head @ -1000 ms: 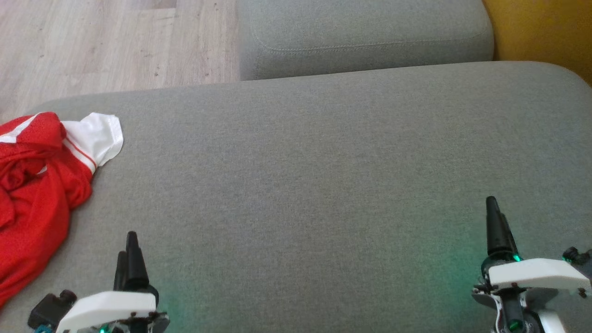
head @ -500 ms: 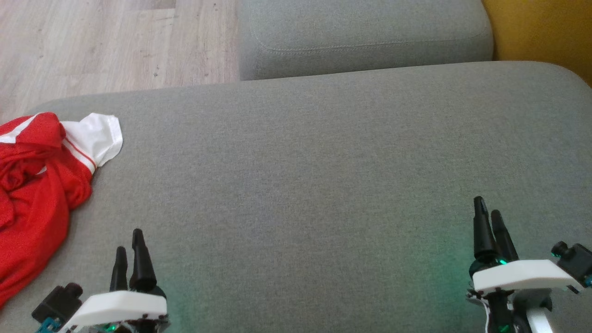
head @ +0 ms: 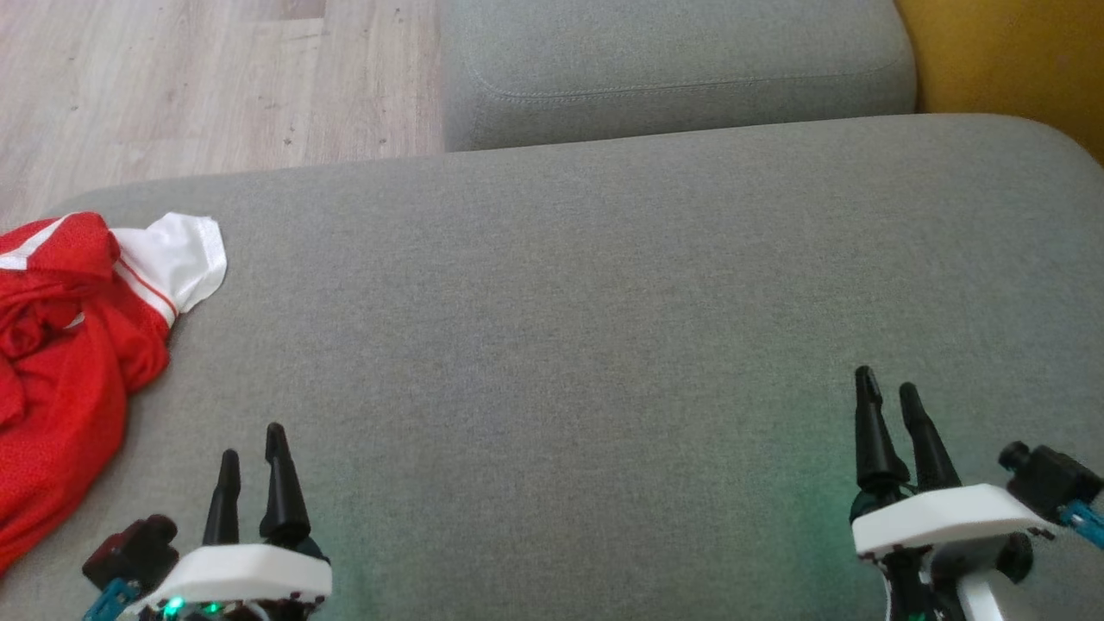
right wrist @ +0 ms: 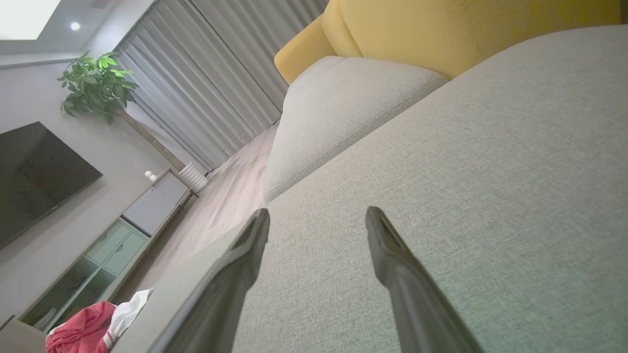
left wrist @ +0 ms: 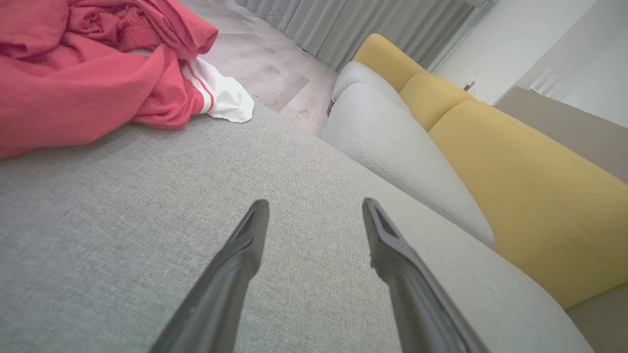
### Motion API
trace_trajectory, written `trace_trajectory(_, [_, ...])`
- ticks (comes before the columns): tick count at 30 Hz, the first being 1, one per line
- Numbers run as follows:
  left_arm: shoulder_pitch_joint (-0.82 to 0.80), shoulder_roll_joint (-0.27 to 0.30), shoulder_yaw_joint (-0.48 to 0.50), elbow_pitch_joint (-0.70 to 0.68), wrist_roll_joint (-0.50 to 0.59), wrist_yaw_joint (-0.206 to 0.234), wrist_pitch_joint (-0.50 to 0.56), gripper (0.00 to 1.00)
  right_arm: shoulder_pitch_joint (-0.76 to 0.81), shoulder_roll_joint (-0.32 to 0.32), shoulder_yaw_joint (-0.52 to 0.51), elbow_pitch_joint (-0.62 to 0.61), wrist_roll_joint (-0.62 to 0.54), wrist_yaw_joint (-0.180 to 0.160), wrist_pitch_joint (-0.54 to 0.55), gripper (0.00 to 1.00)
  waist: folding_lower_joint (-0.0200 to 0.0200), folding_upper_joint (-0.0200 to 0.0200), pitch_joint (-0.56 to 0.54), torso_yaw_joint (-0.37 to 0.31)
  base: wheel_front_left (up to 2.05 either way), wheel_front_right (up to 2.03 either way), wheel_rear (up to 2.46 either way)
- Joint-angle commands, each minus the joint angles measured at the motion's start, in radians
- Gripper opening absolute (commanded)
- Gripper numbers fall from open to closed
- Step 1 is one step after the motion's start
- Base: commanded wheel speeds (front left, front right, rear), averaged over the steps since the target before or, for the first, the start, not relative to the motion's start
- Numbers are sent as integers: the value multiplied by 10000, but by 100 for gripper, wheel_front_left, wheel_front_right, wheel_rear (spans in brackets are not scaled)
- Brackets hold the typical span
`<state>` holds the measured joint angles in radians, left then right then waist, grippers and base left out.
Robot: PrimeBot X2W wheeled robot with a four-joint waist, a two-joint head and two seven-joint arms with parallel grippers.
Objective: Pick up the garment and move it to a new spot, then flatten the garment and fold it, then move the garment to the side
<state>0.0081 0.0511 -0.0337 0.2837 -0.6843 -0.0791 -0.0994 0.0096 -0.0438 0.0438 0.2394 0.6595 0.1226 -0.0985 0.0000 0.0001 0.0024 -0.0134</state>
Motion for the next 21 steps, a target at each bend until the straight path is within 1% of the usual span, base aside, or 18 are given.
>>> trace_trajectory(1, [-210, 188, 108, -335, 365, 37, -154, 100, -230, -152, 227, -409, -360, 48, -155, 100, 0, -1, 6, -3, 0, 0, 0])
trace_trajectory(13, [-104, 334, -22, -194, 1909, 305, -506, 100, -191, -178, 592, -381, -1904, 56, -509, 100, 0, -1, -10, -9, 0, 0, 0])
trace_trajectory(21, [-50, 400, 94, 103, 2735, 486, -740, 100, -154, -185, 784, -360, -2891, 61, -745, 100, 0, -1, -15, -10, 0, 0, 0])
